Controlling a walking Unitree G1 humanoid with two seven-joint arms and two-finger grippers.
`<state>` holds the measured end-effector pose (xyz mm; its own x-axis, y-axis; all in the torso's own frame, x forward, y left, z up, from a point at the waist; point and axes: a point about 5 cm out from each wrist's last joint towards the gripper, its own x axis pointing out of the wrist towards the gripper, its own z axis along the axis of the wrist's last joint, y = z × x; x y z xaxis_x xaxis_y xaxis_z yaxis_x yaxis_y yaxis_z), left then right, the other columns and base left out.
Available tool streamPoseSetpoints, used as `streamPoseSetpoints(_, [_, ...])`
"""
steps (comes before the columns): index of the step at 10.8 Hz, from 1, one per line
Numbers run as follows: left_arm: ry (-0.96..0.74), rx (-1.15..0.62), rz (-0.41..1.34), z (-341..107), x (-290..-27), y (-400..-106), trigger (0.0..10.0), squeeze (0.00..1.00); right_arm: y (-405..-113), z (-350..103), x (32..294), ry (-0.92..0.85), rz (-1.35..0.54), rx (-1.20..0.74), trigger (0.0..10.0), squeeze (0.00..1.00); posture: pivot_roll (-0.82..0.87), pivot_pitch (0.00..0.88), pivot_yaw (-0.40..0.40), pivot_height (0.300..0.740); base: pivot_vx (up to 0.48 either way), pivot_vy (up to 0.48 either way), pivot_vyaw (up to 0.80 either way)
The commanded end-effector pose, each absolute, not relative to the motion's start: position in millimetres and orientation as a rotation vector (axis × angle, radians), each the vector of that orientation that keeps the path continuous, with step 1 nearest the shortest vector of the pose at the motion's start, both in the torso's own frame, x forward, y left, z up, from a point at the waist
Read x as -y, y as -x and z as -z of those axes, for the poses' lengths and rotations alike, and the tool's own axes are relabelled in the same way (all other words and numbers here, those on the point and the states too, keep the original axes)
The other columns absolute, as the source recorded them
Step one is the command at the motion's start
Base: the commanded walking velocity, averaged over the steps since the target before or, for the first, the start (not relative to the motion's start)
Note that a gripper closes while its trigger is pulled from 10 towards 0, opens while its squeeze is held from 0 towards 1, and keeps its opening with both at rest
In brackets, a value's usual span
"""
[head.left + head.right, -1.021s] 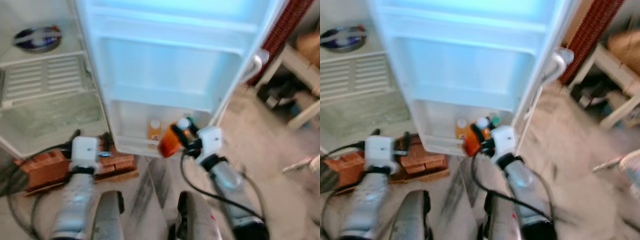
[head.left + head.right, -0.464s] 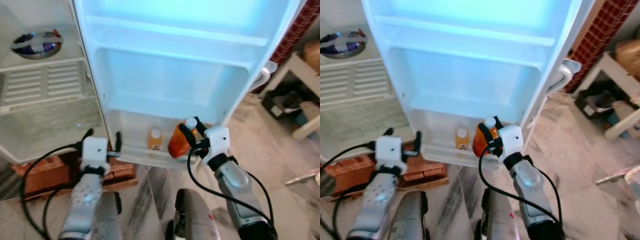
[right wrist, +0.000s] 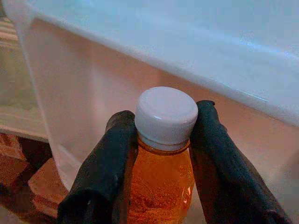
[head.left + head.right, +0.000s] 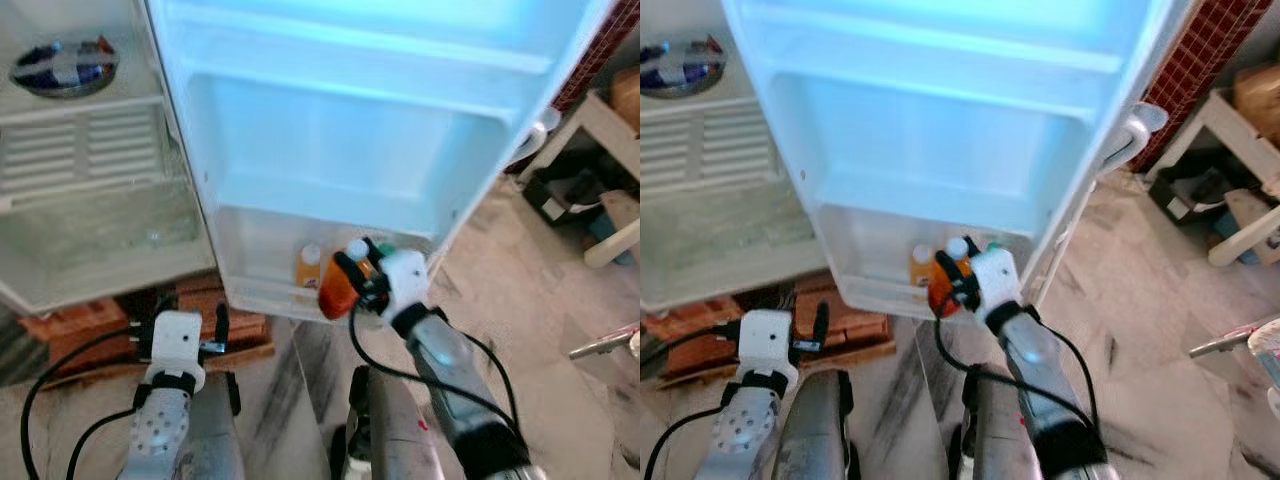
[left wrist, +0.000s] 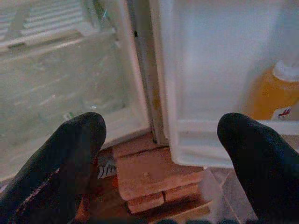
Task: Restocking fridge
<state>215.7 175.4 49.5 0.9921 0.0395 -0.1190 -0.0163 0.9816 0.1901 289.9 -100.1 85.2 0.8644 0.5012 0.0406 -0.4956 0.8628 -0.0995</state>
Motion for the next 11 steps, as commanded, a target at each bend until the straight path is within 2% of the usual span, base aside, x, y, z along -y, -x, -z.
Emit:
streamPoseSetpoints(1, [-0.197, -0.127, -0.033, -52, -177, -216, 10.0, 0.00, -293, -88, 101, 0.098, -0.510, 0.094, 10.0, 0.00, 0.18, 0.171, -0.099, 0.570, 0.000, 0.000, 0.00])
streamPoseSetpoints(2, [-0.199, -0.127, -0.035, -55, -177, -217, 10.0, 0.00, -294, -89, 100, 0.099, -0.511, 0.106, 10.0, 0.00, 0.18, 0.174, -0.096, 0.550, 0.000, 0.000, 0.00])
streamPoseSetpoints(6, [-0.212, -0.117, -0.013, -63, -178, -216, 10.0, 0.00, -292, -90, 98, 0.097, -0.491, 0.135, 10.0, 0.00, 0.18, 0.200, -0.074, 0.545, 0.000, 0.000, 0.00])
streamPoseSetpoints(8, [-0.220, -0.121, -0.014, -66, -181, -215, 10.0, 0.00, -294, -97, 91, 0.122, -0.513, 0.184, 10.0, 0.00, 0.20, 0.208, -0.071, 0.505, 0.000, 0.000, 0.00])
streamPoseSetpoints(11, [-0.225, -0.120, -0.021, -70, -182, -214, 10.0, 0.00, -304, -125, 86, 0.215, -0.507, 0.320, 10.0, 0.00, 0.21, 0.219, -0.080, 0.505, 0.000, 0.000, 0.00])
